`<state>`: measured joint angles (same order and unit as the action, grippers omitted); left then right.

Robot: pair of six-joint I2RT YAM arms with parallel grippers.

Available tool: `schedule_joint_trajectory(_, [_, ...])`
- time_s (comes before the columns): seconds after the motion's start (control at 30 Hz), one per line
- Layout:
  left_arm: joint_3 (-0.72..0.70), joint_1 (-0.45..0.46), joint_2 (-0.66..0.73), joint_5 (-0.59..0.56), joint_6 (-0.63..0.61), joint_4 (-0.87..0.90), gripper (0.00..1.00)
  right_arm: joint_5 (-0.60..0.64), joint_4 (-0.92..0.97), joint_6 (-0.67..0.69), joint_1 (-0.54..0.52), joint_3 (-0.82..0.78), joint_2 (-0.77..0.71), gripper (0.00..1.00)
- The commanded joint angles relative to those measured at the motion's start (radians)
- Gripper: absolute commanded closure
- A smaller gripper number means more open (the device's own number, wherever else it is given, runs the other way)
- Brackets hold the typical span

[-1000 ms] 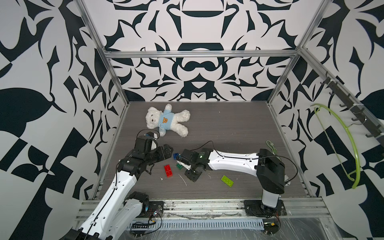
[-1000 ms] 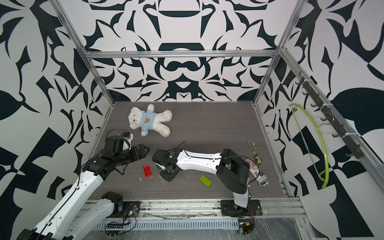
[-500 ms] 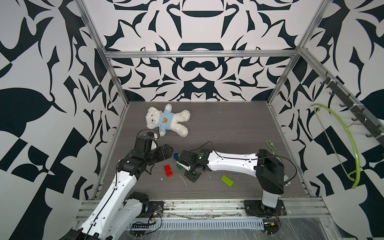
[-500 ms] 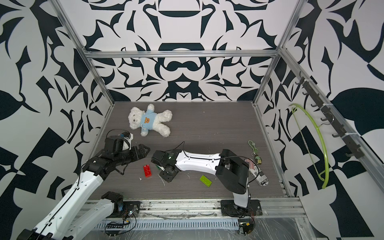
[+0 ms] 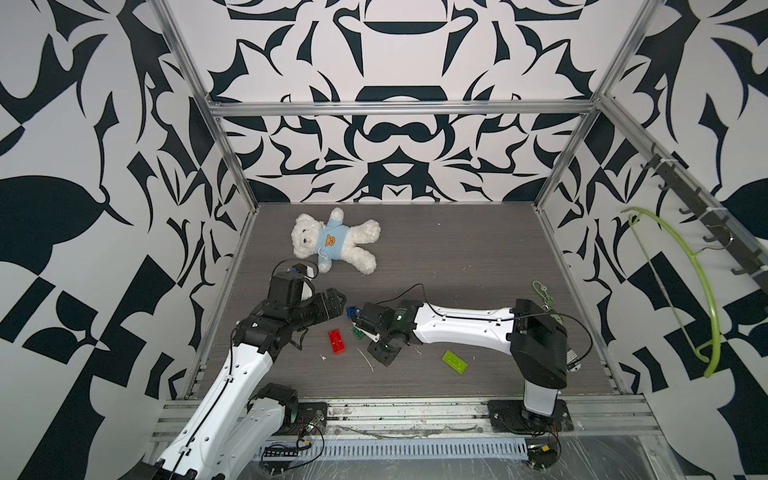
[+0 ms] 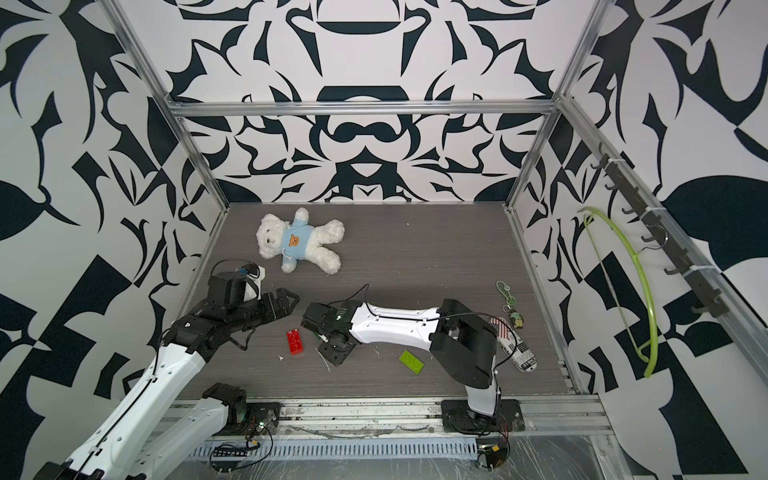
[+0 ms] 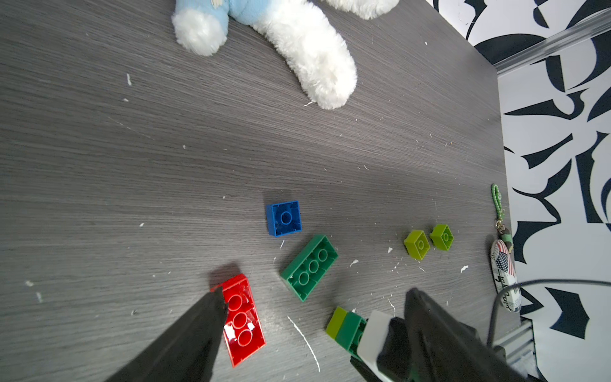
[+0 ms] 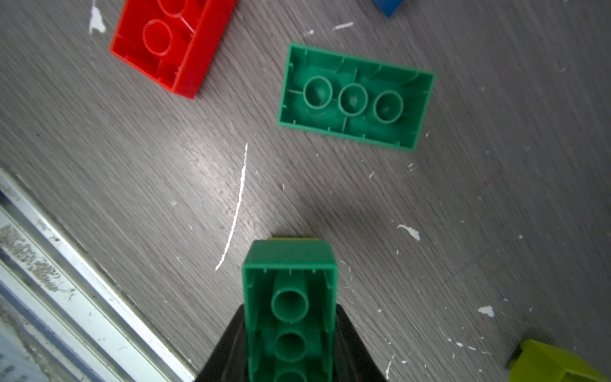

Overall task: Assemble a carrot with lego
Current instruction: Assemble the lego brick with the lego brick.

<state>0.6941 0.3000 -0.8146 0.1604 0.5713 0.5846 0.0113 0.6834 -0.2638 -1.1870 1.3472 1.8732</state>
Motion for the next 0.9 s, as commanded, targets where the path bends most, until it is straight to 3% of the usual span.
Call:
schedule_joint_trajectory(0.0, [0.006,-0.004,0.010,-0.009,-0.016,0.015,0.08,-0.044,-0.003,-0.008,-0.008,-0.050,0.081,0.78])
schedule_joint_trajectory(0.2, [0.005,-0.004,0.012,-0.012,-0.013,0.019,0.08,-0.052,0.001,-0.006,-0.006,-0.065,0.097,0.77])
schedule_joint_trajectory(0.37, [0.010,-0.004,0.011,-0.014,-0.010,0.024,0.08,-0.032,0.082,0.024,-0.005,0.026,0.081,0.70])
schedule_joint_trajectory(0.53, [0.026,-0.004,0.005,-0.029,-0.007,0.027,0.08,-0.013,0.129,0.035,-0.003,0.109,0.064,0.47])
schedule_joint_trajectory(0.67, [0.042,-0.004,-0.003,-0.056,-0.010,0.038,0.07,-0.014,0.124,0.040,-0.004,0.140,0.033,0.17])
schedule_joint_trajectory(0.87, [0.033,-0.009,0.004,-0.107,0.024,0.047,0.07,-0.012,0.090,0.031,-0.003,0.100,-0.074,0.08])
